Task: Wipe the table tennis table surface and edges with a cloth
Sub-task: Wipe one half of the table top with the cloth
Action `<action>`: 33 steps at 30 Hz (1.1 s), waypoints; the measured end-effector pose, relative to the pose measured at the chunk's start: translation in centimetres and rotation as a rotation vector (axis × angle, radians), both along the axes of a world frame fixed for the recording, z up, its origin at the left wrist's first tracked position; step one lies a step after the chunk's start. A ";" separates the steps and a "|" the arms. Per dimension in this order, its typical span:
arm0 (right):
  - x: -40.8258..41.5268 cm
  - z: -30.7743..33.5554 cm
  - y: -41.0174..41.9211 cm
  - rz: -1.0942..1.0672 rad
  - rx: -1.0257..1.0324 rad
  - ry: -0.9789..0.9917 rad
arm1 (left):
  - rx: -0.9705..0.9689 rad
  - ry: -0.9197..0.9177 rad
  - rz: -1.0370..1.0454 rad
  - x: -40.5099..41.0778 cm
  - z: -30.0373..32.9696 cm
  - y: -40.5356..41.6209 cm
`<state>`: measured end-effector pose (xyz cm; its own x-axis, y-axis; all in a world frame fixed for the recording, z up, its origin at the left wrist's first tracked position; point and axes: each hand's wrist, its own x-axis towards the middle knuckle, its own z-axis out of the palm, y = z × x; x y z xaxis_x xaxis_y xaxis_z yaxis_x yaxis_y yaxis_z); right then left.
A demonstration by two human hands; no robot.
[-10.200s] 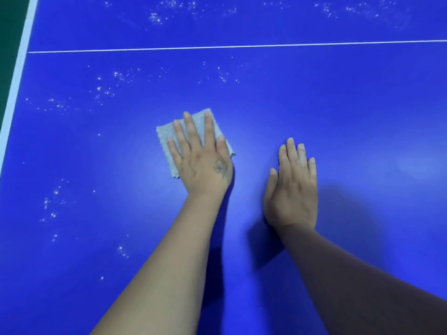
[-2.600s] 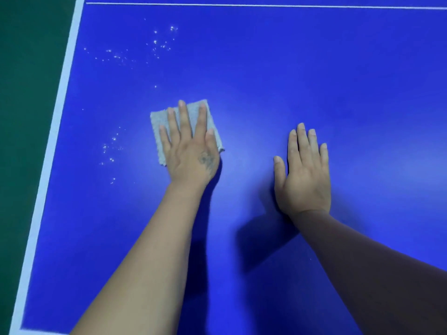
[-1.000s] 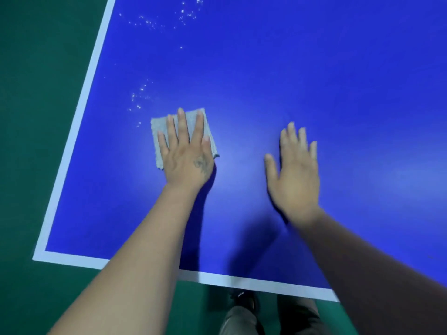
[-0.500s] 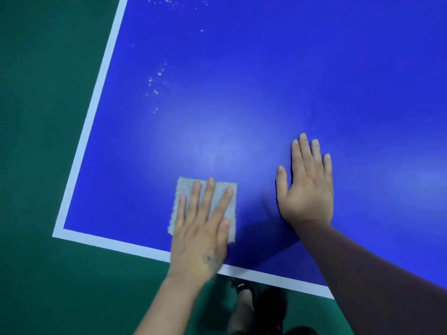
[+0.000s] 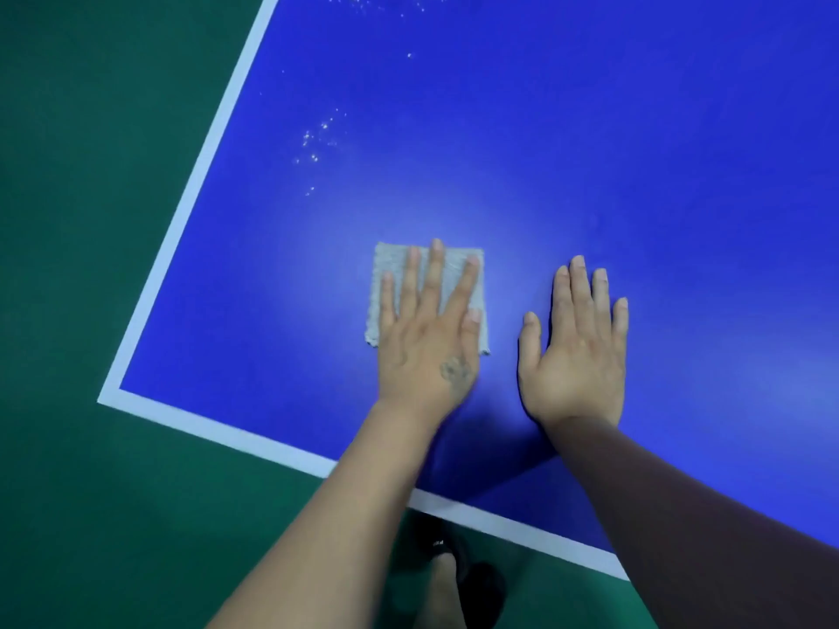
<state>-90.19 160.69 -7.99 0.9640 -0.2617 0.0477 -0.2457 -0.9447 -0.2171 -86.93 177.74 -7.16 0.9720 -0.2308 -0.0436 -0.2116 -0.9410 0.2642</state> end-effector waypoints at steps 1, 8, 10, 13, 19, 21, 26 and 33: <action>0.0 0.1 -0.1 -0.002 -0.005 0.004 | -0.001 -0.009 -0.042 -1.8 0.1 -0.4; -0.3 0.4 0.2 0.000 -0.027 0.035 | 0.040 0.136 -0.057 -12.8 1.2 3.1; -0.2 0.4 0.1 -0.008 -0.033 0.042 | 0.051 0.128 -0.021 -13.6 1.3 5.9; -0.2 0.4 0.1 -0.009 -0.039 0.049 | 0.075 0.110 0.084 -12.0 1.2 10.5; -0.1 0.1 0.1 -0.014 -0.074 0.045 | 0.054 0.114 0.347 -3.5 0.2 11.0; -0.1 0.2 0.2 -0.020 -0.070 0.047 | 0.035 0.105 0.333 -1.5 0.2 8.9; -0.1 0.3 0.4 -0.022 -0.060 0.040 | 0.012 0.047 -0.006 -4.1 0.4 5.0; -0.2 0.8 0.6 -0.036 -0.004 0.021 | 0.053 0.096 -0.109 -10.0 0.6 11.5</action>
